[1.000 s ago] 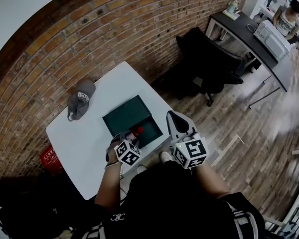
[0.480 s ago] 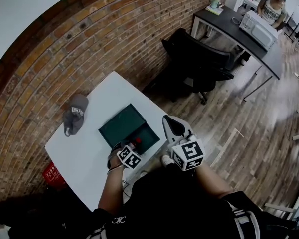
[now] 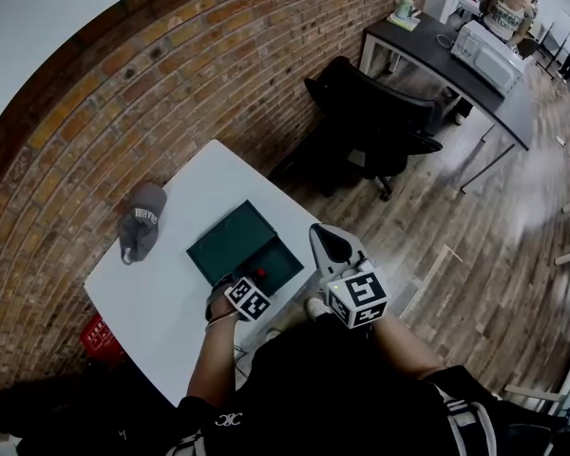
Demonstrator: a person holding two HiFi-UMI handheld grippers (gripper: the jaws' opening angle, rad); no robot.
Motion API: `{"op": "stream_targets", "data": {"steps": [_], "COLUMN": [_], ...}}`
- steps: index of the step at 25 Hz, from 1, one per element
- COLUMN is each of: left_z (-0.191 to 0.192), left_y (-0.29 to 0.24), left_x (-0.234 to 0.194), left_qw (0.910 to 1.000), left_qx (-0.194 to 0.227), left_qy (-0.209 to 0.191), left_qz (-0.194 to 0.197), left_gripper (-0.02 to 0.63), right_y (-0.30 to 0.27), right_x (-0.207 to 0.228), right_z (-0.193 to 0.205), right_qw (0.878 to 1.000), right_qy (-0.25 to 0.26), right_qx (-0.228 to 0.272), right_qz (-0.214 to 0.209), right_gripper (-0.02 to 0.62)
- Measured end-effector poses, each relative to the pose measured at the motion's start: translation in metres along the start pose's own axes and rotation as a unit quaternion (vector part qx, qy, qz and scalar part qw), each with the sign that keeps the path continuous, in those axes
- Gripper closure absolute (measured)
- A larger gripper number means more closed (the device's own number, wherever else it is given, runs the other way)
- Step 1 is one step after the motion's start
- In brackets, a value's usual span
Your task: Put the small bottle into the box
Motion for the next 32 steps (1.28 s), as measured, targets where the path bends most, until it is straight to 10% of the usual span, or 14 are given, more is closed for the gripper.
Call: {"op": "stream_targets", "data": {"steps": [13,23,27,32], "left_z": [0.005,-0.006,-0.013,-0.012], "left_y": [-0.003,0.031,0.051,0.08], "left_x": [0.007,-0.03,-0.058,-0.087], "left_qw": [0.9997,0.9967,0.9796,0.9354], "left_qx": [-0.015,0.034,0.086,0.153], "left_qy": [-0.012,0.07,0.177,0.31], "left_qz": [0.015,-0.022,-0.04,-0.075], "left_gripper": [0.325,0.312,0.494,0.591], "right_y": [0.005,0.005,-0.003,-0.018], "right_x": [0.002,0.005,-0.001,-0.01], "right_z": [0.0,0.004,0.003,0.001], "right_qw": [1.0,1.0,1.0,0.999], "right_qy": [-0.001,-0.008,-0.008,-0.004], "right_qx": [-0.003,0.001,0.002,0.004], "right_qz": [-0.002,-0.01,-0.027,-0.05], "right_gripper": [0.569,0.569,0.569,0.569]}}
Point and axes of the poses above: the fingertips, and each gripper's own axes: y backward along the fingers, x to its right, z out of its underside, the point moved 4 cm from there along y, backward along the fingers, and after that the axes turned 15 degrees about -z, right-handed, at the moved point
